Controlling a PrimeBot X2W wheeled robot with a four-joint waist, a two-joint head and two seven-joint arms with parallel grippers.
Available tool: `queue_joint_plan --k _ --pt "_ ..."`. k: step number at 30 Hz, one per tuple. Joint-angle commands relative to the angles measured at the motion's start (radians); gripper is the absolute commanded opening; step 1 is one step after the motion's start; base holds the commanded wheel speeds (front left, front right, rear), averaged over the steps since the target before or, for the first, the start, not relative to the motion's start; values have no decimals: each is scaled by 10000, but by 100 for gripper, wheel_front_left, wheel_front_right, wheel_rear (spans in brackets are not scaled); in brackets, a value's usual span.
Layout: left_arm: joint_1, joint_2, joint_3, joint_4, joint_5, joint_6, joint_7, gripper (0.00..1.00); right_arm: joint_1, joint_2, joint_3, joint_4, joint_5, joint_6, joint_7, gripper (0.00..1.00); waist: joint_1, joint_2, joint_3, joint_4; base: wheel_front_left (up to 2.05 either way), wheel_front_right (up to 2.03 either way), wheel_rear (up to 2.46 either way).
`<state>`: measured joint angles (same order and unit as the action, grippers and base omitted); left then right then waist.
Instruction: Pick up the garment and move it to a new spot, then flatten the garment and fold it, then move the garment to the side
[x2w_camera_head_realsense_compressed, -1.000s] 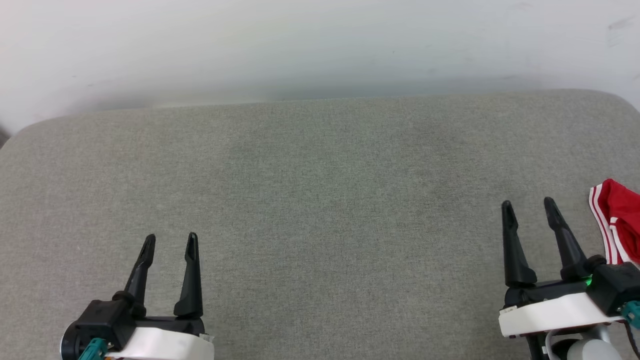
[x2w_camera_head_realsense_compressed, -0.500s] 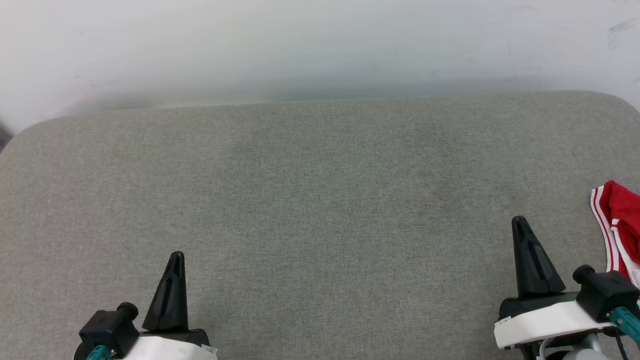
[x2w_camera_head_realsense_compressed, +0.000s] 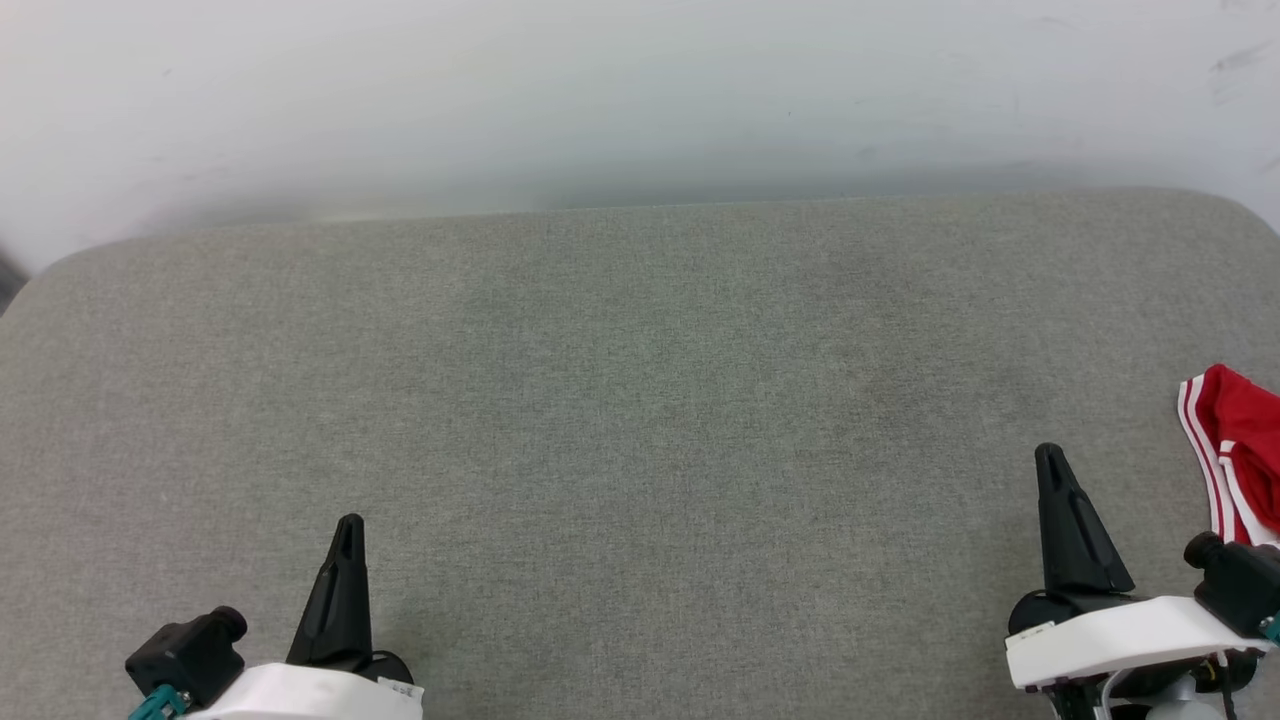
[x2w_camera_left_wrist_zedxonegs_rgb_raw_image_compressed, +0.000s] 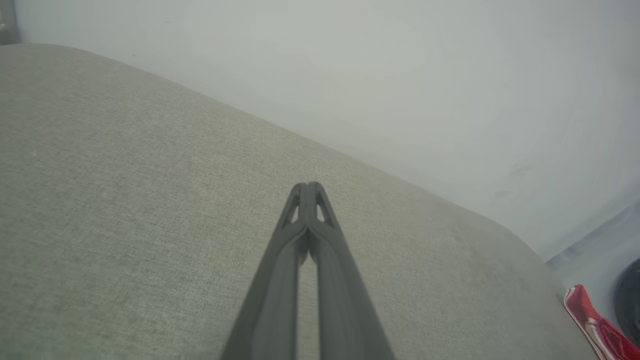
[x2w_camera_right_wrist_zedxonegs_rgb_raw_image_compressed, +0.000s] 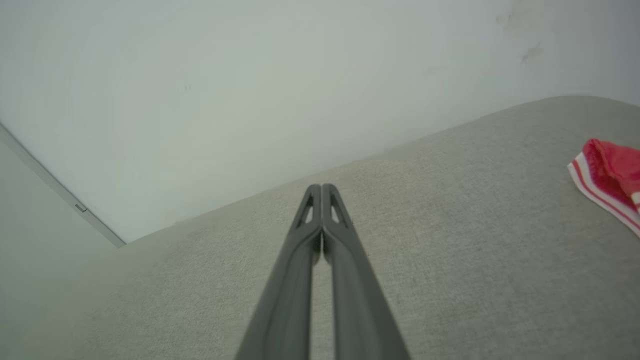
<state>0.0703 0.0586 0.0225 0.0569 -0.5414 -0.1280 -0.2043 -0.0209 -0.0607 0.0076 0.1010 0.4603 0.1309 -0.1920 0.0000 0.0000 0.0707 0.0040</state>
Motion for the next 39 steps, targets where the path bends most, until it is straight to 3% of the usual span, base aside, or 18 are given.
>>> queue_joint_plan --k 1,39 --pt "-334 107 4 -44 -507 3 93 0 -266 -112 -29 -72 555 1 79 0 0 0 -13 -1 0 0 0" --pt "-1033 241 129 830 -5476 -20 1290 0 -570 -251 -272 598 5889 0 1214 0 0 0 -240 -14 0 0 0"
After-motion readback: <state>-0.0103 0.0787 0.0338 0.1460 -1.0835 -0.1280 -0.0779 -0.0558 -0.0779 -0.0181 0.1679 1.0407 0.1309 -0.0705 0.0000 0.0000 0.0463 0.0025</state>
